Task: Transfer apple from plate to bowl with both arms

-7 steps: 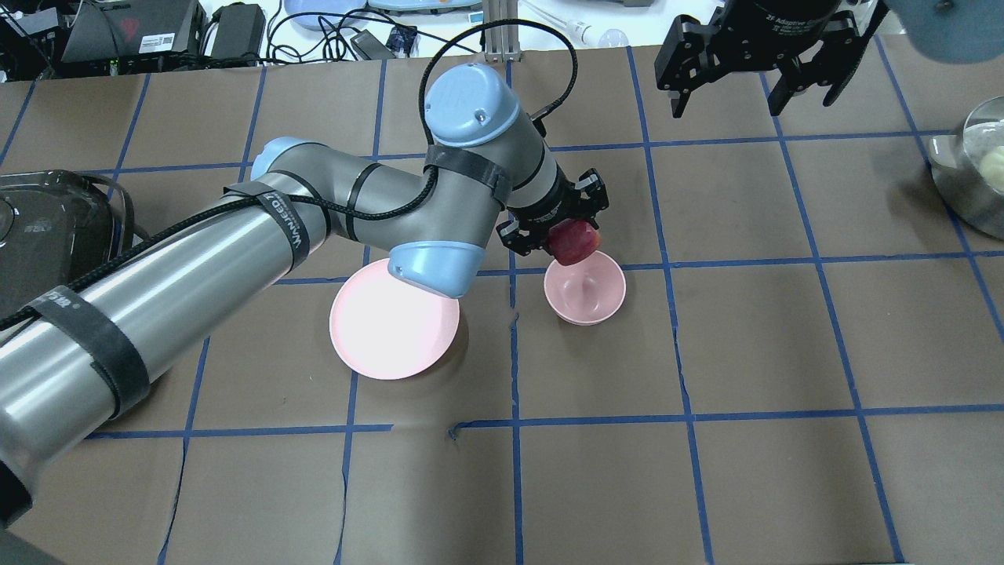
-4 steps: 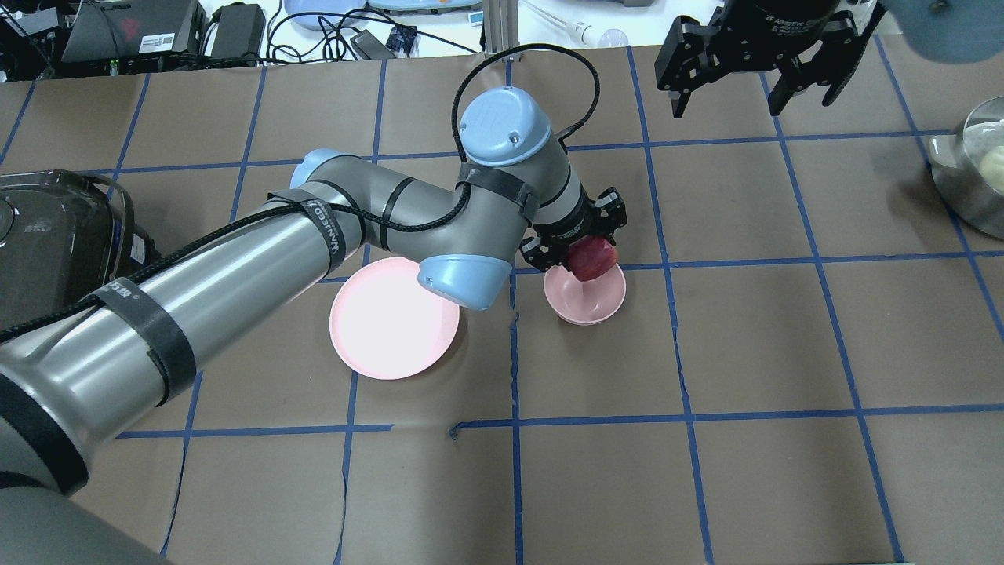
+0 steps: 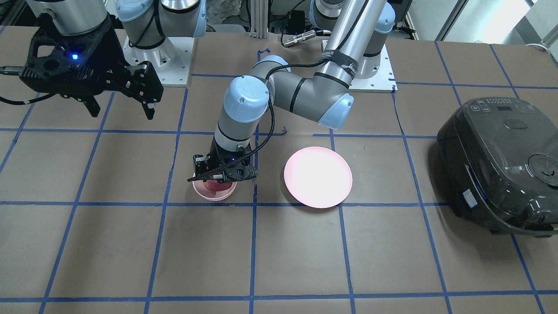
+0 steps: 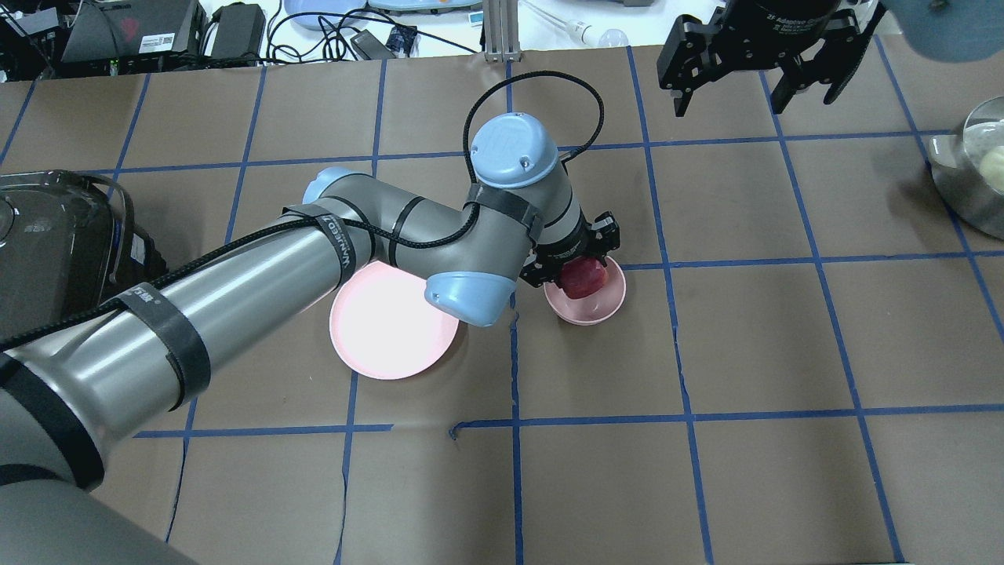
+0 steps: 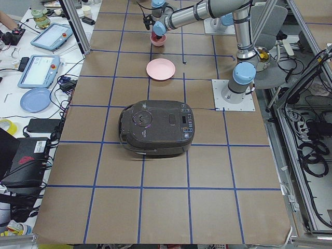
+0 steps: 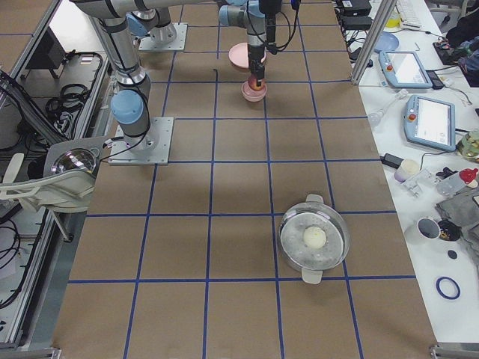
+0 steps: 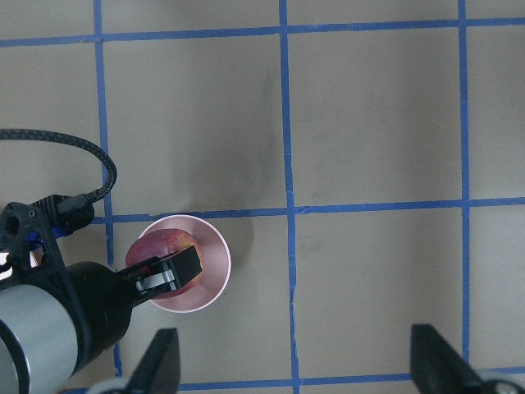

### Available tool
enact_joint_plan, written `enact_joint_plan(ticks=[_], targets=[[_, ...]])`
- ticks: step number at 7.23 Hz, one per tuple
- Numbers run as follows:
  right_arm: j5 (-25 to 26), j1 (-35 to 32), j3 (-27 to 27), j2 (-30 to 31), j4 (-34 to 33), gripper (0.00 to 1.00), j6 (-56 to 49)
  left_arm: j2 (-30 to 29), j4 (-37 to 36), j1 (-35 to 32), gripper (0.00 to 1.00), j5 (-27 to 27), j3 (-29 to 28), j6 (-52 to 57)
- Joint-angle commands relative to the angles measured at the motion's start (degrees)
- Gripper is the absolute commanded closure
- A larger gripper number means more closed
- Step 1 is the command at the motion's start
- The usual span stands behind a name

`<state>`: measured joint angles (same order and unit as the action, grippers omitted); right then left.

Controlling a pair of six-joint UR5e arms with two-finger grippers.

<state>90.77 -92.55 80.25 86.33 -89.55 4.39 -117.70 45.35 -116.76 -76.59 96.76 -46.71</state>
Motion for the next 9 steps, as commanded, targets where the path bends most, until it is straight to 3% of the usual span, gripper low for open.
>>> enact_joint_plan(ticks=[1,3,4,5,6,9], targets=[[0.02,0.0,-0.01,-0.02,-0.01,0.0,0.0,-0.33,0.0,-0.04,1.0,0.03,0.19,-0.14],[0.02,0.0,-0.01,-0.11,-0.01,0.0,0.0,-1.3,0.0,-0.04,0.96,0.12,0.53,0.21],[0.02,0.0,-0.01,-0.11,-0.01,0.0,0.0,-1.48,0.0,-0.13,0.74,0.12,0.63,0.47],[0.02,0.0,-0.01,-0.11,-0.01,0.0,0.0,-1.3,-0.09,-0.22,0.19,0.21,1.06,-0.22],[0.02,0.0,-0.01,-0.11,-0.01,0.0,0.0,-1.22,-0.26,-0.22,0.0,0.3,1.07,-0.23],[0.02,0.0,-0.01,-0.11,-0.01,0.0,0.09,1.76,-0.44,0.83,0.0,0.39,-0.51,2.4]])
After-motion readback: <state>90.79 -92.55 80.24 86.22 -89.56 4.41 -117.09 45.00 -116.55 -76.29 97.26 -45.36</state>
